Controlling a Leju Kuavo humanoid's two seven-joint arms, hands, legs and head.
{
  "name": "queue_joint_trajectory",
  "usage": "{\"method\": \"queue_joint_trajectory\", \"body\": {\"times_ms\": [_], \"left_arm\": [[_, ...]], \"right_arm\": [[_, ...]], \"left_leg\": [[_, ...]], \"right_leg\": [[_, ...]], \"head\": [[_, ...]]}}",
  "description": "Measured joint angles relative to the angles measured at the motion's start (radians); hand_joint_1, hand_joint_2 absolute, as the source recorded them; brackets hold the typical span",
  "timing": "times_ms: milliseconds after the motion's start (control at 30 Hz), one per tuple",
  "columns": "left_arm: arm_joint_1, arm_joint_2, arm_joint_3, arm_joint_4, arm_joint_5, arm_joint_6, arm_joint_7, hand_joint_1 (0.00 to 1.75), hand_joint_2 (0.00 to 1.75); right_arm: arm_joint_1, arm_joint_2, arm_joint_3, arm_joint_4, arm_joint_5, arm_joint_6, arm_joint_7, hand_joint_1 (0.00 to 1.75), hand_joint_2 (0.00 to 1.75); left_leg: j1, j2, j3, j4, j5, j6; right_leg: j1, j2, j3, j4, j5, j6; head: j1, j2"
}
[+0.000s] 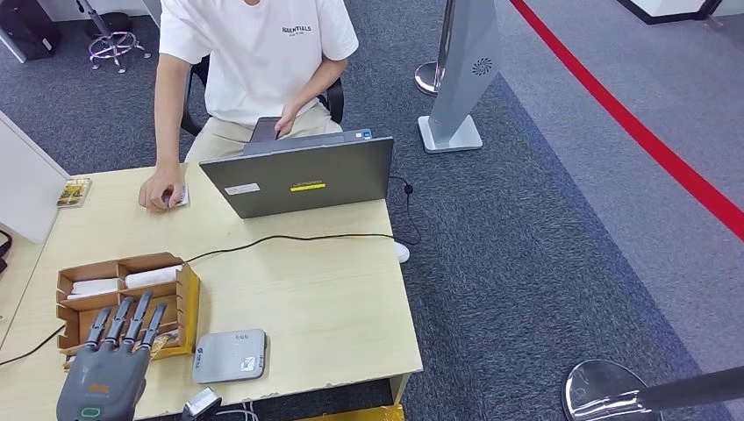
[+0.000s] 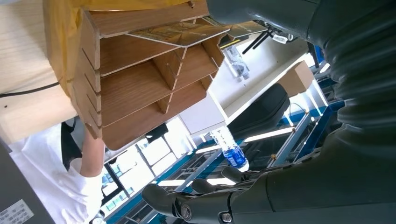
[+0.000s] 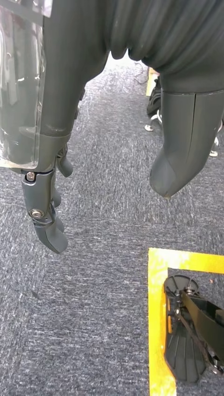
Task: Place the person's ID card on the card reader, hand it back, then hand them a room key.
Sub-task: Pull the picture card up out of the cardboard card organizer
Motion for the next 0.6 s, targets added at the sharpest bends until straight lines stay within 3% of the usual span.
{"method": "queue_joint_trajectory", "body": {"times_ms": [600], "left_arm": [[-0.001,-0.037,0.031,0.046,-0.036,0.007,0.018,0.0,1.75]], "right_arm": [[-0.006,0.001,-0.018,0.0,0.031,0.0,-0.003,0.0,1.75]], "left_leg": [[0.0,0.0,0.0,0.0,0.0,0.0]], "right_leg": [[0.0,0.0,0.0,0.0,0.0,0.0]], "head": [[0.0,0.0]]}}
